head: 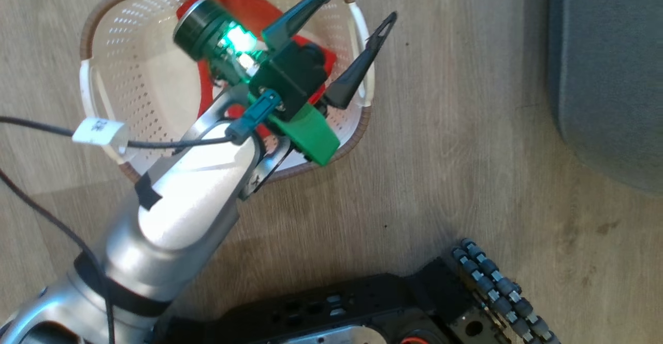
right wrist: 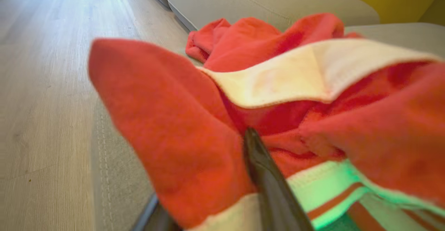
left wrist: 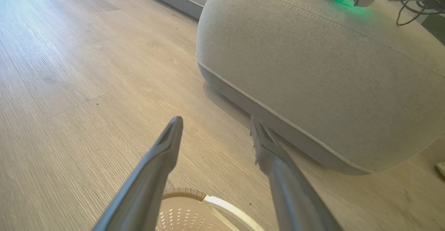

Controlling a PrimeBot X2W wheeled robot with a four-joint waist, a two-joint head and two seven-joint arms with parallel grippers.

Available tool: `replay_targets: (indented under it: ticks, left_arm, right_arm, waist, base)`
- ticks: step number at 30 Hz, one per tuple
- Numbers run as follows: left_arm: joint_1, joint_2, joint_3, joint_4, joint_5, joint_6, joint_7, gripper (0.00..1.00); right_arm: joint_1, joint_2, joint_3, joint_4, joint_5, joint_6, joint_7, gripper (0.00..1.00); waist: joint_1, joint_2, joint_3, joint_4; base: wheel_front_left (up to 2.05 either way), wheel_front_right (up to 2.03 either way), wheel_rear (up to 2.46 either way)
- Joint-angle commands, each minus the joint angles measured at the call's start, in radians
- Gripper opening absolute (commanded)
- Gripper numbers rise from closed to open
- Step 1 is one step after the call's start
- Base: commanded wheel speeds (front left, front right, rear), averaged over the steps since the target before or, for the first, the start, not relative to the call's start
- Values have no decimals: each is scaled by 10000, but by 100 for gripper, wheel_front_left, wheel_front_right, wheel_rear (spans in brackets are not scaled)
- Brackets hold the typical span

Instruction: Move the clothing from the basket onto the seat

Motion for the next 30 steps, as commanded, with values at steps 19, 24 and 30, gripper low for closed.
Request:
replay_targets:
  ticks: [19,24,30]
  left_arm:
    - [3070,-36,1658,1199,-1694,712,-887,100]
    - [4018,-49,2403,1206,-1788,769,-896,100]
    - [5284,-254,3546,1076,-1698,762,-898,100]
  right_arm:
    - [5667,797,3064,-3877,-24,-4,-622,100]
    - [6987,1420,3039,-5037,-285,-4,-624,100]
    - [8716,2164,2869,-6336,-688,-4,-625,100]
  waist:
    - [-2,1,-4933,-233]
    - [-2,1,-5835,187]
    - [-2,1,-6850,930]
  base:
    - [0,0,0]
    - [0,0,0]
    - [0,0,0]
